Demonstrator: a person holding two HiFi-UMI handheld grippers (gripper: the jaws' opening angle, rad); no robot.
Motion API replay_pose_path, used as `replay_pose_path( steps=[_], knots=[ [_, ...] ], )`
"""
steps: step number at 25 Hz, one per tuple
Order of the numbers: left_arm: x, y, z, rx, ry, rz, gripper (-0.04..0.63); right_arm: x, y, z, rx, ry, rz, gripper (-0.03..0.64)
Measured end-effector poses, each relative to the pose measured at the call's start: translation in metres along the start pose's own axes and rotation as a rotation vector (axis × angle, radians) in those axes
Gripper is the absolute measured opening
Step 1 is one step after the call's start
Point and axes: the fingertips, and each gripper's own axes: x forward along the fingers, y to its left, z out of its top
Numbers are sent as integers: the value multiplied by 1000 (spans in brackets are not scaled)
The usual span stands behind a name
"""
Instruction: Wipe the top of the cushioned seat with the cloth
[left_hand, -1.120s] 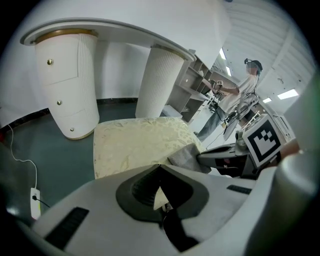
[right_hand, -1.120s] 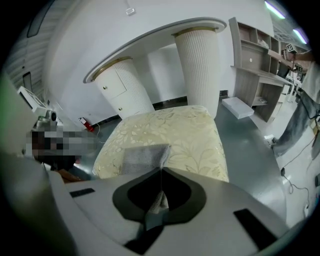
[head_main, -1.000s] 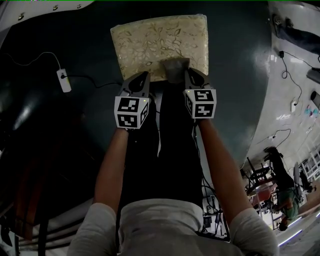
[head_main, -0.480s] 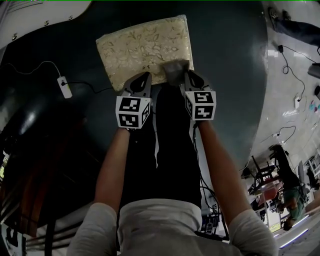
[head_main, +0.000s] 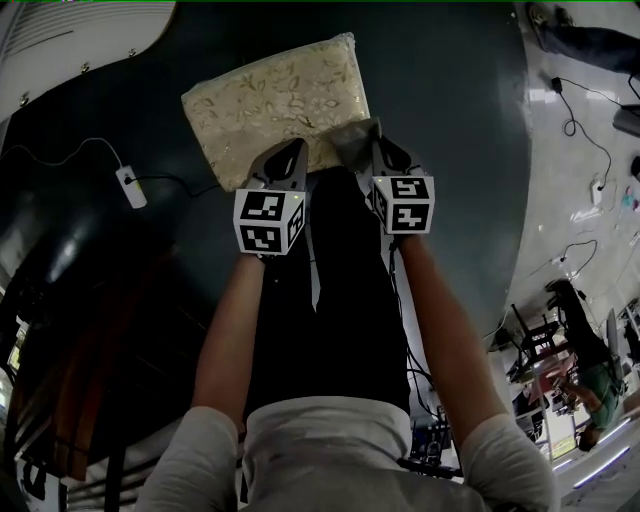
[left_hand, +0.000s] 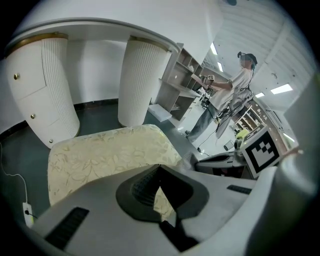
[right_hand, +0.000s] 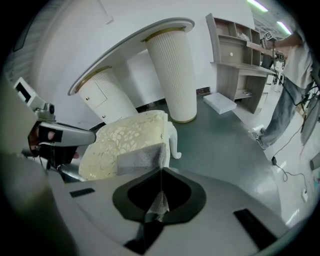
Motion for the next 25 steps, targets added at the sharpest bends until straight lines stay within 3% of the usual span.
replay_pose_path(
  steps=[7,11,15,21,25],
  knots=[
    [-7,10,3,-1,-7,-22,14,-30,2,40,-26,-88,-61,17],
    [-22,22,17,-12,-40,-12,14,-51,1,77,-109,-137,-168,17],
    [-33,40,18,-27,-59,1,14,-40,7,91,-212,-116,-229,17],
    [-44,71,-7,-80,-59,27,14,10,38,68,-277,6,-148,17],
    [-51,90,-21,-107,-50,44,14,25,43,60,-229,28,-146,17]
  ],
)
